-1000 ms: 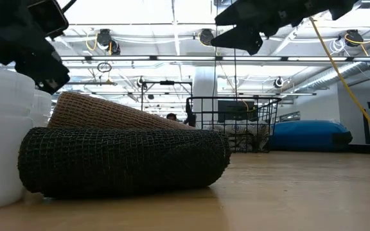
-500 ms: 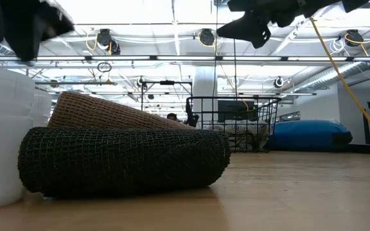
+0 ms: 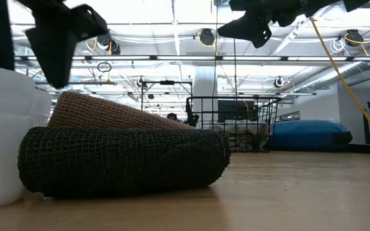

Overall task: Pick & Place Medicine items
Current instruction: Put the top white pill bottle into the right blue bin

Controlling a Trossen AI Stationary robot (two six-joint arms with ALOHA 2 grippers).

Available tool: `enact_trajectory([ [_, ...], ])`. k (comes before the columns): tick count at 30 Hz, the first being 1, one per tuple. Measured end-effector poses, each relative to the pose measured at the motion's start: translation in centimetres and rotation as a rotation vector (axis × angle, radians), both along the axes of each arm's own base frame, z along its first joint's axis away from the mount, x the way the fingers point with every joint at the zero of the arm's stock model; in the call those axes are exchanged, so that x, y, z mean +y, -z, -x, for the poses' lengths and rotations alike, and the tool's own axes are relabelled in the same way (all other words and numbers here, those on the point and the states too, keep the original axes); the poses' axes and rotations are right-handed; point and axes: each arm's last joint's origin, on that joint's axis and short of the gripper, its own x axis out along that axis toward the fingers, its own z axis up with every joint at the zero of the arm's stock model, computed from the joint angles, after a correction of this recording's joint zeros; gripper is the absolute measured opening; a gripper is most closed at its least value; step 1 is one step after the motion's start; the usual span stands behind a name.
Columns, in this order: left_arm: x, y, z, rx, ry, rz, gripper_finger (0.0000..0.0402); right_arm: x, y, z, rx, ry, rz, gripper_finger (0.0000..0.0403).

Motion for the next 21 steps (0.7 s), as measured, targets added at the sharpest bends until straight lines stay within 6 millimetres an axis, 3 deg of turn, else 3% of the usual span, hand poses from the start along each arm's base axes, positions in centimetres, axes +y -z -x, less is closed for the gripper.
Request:
enact_trajectory([
  [21,0.0,0.51,-0.36,0.029,0.022,0.039,0.0236,0.0,0.02,0.0,0.002,0.0,0.0,0.0281],
])
